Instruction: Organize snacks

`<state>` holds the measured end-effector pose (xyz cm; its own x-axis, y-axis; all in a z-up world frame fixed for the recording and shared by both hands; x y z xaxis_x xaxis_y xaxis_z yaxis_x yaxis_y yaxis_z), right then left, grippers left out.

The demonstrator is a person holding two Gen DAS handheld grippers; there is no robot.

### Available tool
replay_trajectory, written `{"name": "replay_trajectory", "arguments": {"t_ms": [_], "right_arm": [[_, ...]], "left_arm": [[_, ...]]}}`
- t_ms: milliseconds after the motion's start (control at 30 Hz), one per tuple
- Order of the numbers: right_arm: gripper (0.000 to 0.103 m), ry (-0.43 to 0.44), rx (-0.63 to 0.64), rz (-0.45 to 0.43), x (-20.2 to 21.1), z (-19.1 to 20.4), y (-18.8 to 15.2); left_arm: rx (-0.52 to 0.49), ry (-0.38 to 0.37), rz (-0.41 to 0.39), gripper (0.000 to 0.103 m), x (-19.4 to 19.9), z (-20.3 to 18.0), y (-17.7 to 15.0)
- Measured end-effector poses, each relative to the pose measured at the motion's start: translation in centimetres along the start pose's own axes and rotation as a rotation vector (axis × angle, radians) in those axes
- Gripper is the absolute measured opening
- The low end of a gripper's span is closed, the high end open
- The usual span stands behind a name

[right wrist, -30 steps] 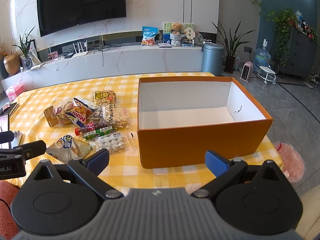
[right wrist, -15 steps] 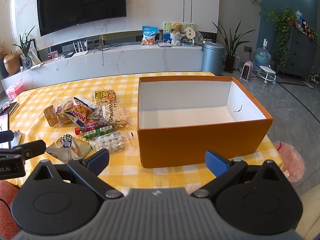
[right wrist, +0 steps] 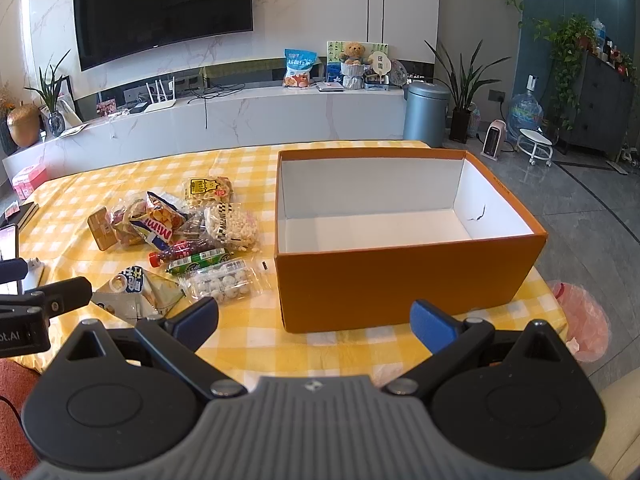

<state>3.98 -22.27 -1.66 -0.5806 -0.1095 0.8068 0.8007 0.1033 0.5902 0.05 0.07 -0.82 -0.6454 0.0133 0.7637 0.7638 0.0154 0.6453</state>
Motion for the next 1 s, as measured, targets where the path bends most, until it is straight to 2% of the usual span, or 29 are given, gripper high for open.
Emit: {"name": "replay_trajectory", "arguments": {"t_ms": [433,533,600,700,800,867,1000], "right_arm": [[0.1,0.008,-0.001,0.005,-0.3,0.2,0.0],[0.1,0.026,0.004,-0.017,-0.7,0.6,0.2],[0.1,0.055,0.015,-0.063,-0.8,1.0,0.4],[0.099,0.099,0.053,-0.086,-1.3,2.1,0.3],[0.092,0.136,0.096,-0.083,-2.1,3.5,0.4],[0.089,0.153,0.122,-0.069,-2.8,4.3,0.6],[0.07,0.148,0.176,-0.065,-4.0,5.7,0.9]], "left_arm": [[0.003,-0.003,0.011,0.103,-0.4,0.2,-0.2],[0.009,-0.015,0.017,0.103,-0.5,0.6,-0.3],[0.017,-0.019,0.023,0.103,-0.8,1.0,0.1],[0.034,-0.059,0.031,0.103,-1.7,2.0,0.1],[0.065,-0.091,0.064,0.103,-2.9,3.0,0.1],[0.075,-0.093,0.08,0.096,-3.6,3.4,0.1],[0.099,-0.127,0.072,0.087,-4.5,4.3,0.1]]}}
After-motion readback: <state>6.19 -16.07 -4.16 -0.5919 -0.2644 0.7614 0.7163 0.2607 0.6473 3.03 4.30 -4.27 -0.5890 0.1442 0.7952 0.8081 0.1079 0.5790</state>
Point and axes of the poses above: each gripper's, at about its wrist camera, not at the fingertips, and x roughly against the way its jaws point, z to its left, y to its top, the point moved 1 cm from there along -x, roughly the way its jaws point, and after that the axes turned 14 degrees about z, right-handed, at the moved point
